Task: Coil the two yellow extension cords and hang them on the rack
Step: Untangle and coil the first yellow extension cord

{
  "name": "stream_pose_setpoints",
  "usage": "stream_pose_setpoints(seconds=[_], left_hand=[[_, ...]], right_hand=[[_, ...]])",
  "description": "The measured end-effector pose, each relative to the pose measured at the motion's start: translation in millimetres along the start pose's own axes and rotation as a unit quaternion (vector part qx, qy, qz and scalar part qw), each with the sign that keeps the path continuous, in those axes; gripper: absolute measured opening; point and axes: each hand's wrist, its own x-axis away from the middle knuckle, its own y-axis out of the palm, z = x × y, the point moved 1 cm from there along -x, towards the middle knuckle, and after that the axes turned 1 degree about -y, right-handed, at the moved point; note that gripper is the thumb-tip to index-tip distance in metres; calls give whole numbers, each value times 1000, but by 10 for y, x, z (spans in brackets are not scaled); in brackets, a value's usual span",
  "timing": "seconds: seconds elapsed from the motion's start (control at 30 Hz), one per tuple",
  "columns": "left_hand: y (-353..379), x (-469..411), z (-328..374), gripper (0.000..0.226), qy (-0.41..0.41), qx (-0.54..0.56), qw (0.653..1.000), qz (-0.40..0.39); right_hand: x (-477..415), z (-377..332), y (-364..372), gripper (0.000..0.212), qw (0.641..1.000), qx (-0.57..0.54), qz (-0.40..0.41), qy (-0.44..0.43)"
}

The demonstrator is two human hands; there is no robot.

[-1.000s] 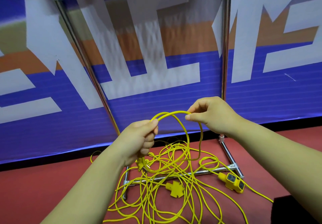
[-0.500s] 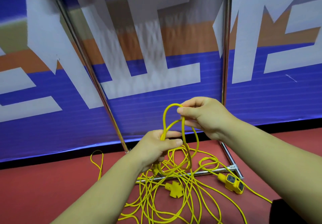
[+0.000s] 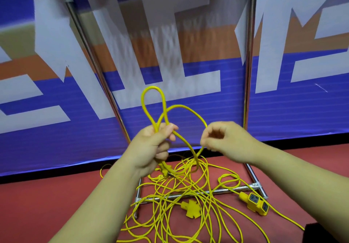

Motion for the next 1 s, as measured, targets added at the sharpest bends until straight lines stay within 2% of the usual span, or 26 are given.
stream_pose_setpoints(seconds=[0.07,0.17,0.27,0.37,0.5,0.6,0.67,0.73,0.83,0.93,1.0], left_hand=[[-29,30,114,14,19,57,998,1],[-58,60,217,15,29,116,993,3],[-75,88,236,18,31,133,991,-1],[-135,97,245,21,34,148,988,13],[-360,60,250,22,30,164,985,51],[-500,29,170,38,-3,90,992,93],[-510,21,90,30,-31,39,993,106],[-466,20,44,28,-42,30,994,99],[-403,19,81,31,-20,54,995,78],[-386,30,150,32,12,82,995,60],[-374,33,150,28,29,69,995,62]], right_hand=[[33,125,133,16,996,48,-65,25],[65,197,288,30,992,42,-110,51],[45,171,421,29,993,26,-109,35],[8,141,536,24,994,-52,-92,37],[-50,110,496,21,988,-144,-9,62],[-122,53,417,17,955,-255,108,102],[-171,55,343,14,937,-266,193,118],[-208,122,275,16,935,-224,241,131],[-238,243,222,13,952,-95,252,147],[-244,264,198,10,969,105,179,135],[-218,206,203,10,971,183,103,112]])
